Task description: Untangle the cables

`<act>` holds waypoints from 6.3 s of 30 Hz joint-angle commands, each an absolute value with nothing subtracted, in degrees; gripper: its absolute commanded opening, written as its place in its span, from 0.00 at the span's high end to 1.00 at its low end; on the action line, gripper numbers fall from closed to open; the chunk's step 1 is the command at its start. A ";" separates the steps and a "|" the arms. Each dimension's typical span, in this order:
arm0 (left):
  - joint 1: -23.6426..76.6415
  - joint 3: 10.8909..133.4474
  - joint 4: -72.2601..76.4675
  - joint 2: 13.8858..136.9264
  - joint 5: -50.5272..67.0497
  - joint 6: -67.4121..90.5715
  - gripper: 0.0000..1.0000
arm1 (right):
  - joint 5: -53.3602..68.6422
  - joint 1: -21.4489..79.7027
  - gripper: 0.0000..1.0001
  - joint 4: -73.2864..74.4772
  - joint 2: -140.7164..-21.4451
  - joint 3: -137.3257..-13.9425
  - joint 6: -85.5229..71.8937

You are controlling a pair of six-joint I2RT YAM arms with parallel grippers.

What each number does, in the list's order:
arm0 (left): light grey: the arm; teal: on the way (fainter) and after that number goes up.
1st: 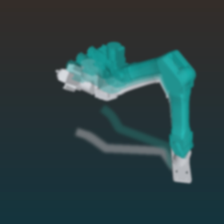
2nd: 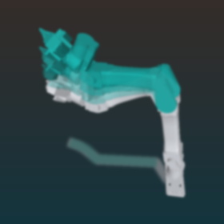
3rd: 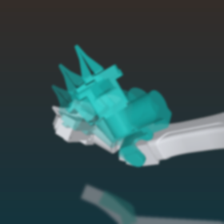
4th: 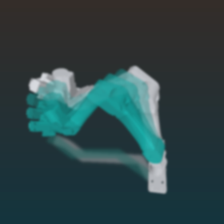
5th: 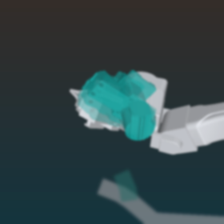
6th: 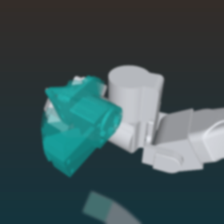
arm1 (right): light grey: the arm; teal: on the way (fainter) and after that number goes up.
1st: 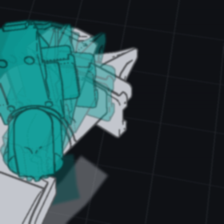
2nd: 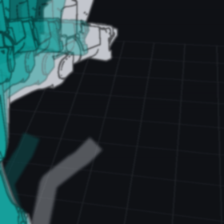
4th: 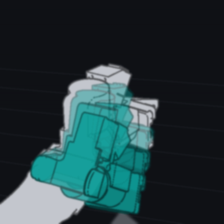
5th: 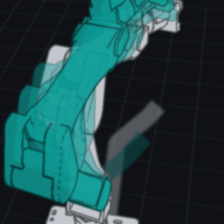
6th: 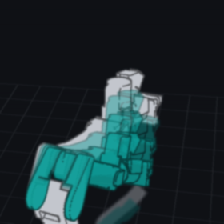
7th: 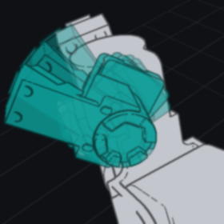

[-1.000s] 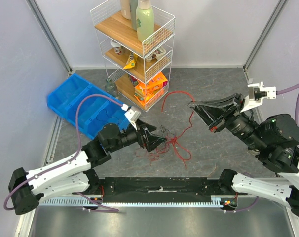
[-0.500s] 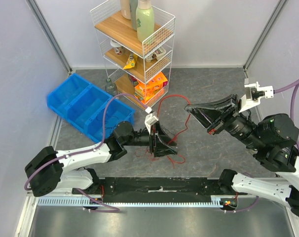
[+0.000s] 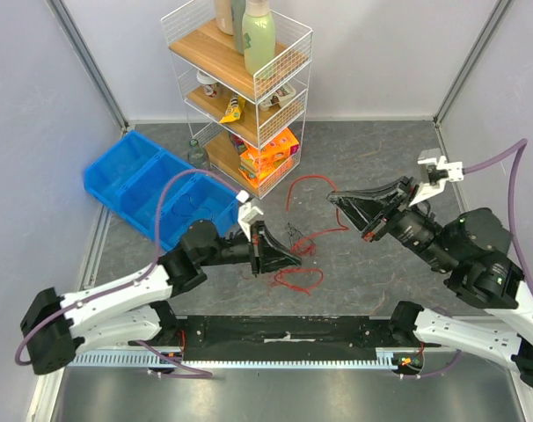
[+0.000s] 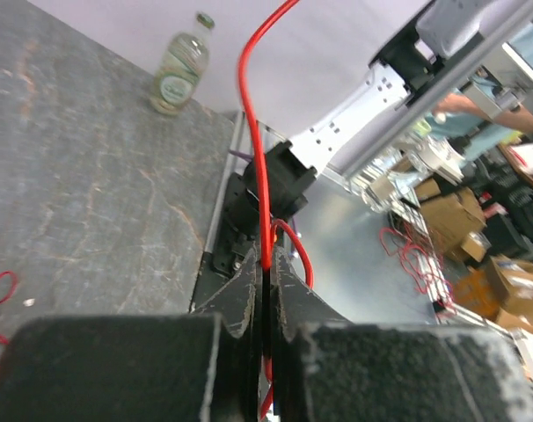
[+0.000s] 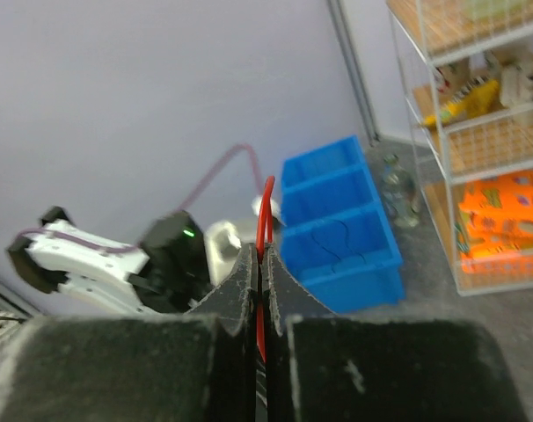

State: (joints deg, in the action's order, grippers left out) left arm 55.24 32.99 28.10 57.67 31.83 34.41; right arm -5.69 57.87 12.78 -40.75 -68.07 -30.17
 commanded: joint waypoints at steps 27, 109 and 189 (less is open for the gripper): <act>55.28 30.77 20.38 39.64 9.49 40.16 0.97 | 8.62 58.36 1.00 5.27 -47.90 -46.41 -32.52; 5.89 56.69 -16.17 66.00 -41.40 62.92 0.98 | -16.61 60.56 0.09 20.21 -34.89 -42.01 -33.84; 53.09 39.82 -9.14 75.85 4.65 27.69 0.44 | -0.18 54.58 0.46 -2.99 -67.50 -28.48 -47.64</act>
State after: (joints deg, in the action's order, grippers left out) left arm 52.86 37.93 -10.63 74.43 2.57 30.00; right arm -1.02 54.65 1.06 -67.48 -28.40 -46.57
